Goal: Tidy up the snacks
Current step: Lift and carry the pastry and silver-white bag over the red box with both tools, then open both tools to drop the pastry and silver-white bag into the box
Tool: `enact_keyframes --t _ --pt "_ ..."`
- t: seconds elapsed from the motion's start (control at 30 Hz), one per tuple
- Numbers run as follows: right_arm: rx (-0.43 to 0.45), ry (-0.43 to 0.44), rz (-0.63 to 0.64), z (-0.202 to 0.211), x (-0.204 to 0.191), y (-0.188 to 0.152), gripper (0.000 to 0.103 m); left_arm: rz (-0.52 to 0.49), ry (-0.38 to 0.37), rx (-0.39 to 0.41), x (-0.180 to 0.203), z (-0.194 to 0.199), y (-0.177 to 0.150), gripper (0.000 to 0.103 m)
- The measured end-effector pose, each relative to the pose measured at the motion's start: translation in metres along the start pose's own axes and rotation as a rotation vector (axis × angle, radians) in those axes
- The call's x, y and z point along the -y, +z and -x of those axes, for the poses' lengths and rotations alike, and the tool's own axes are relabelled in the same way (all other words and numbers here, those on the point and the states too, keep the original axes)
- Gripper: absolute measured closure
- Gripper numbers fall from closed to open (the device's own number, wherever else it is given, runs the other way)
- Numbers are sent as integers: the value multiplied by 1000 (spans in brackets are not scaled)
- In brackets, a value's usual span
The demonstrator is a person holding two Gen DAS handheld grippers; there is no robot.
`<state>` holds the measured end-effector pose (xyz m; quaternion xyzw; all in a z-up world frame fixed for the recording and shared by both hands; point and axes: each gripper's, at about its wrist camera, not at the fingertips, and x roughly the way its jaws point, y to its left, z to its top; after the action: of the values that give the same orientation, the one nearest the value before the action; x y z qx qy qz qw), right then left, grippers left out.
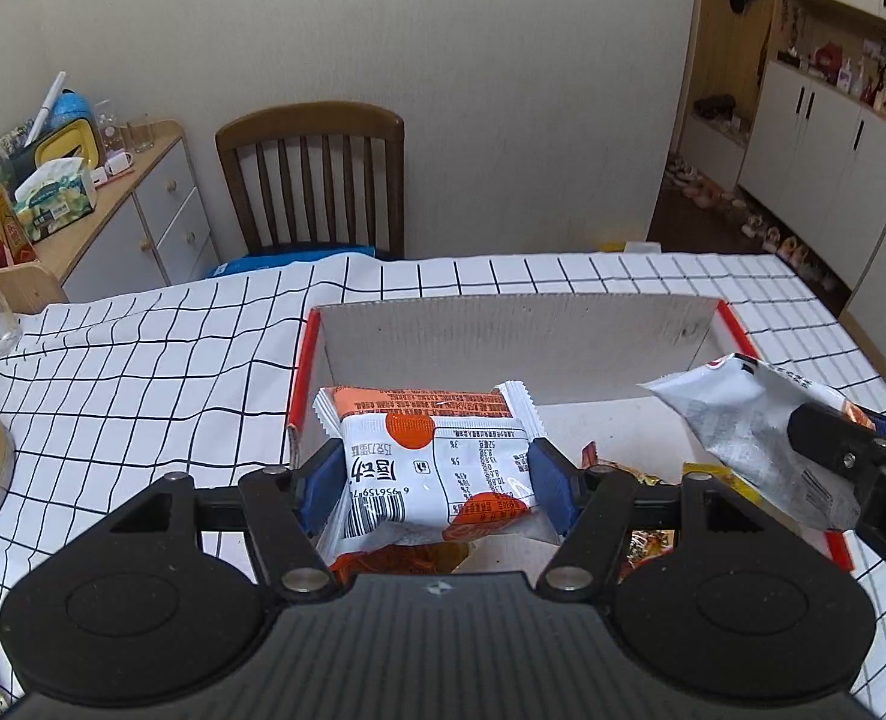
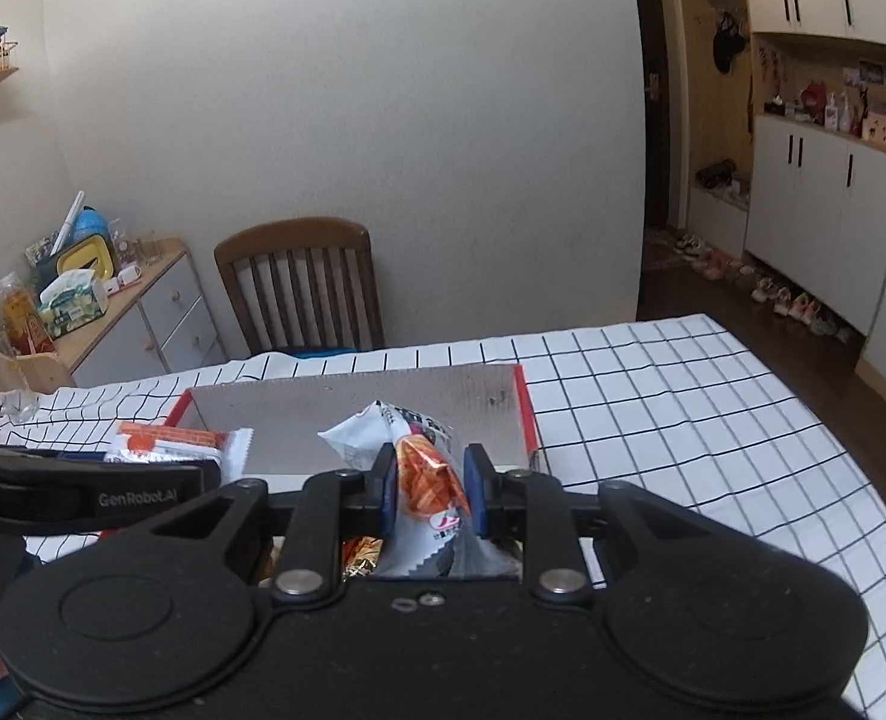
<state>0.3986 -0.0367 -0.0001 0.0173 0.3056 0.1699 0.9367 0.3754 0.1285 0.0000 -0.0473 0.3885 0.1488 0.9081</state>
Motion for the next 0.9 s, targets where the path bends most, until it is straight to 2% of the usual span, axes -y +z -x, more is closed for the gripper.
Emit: enact_keyframes --t 0.27,0.5,0.9 --pt "-59 -1 -11 -24 0 -4 81 -39 23 -49 10 -21 0 37" --pt "-98 -5 -1 -36 -1 -6 81 -43 31 -122 10 -38 -1 37" --pt "-142 -13 21 -42 -6 -14 79 -83 31 -148 16 -47 -6 36"
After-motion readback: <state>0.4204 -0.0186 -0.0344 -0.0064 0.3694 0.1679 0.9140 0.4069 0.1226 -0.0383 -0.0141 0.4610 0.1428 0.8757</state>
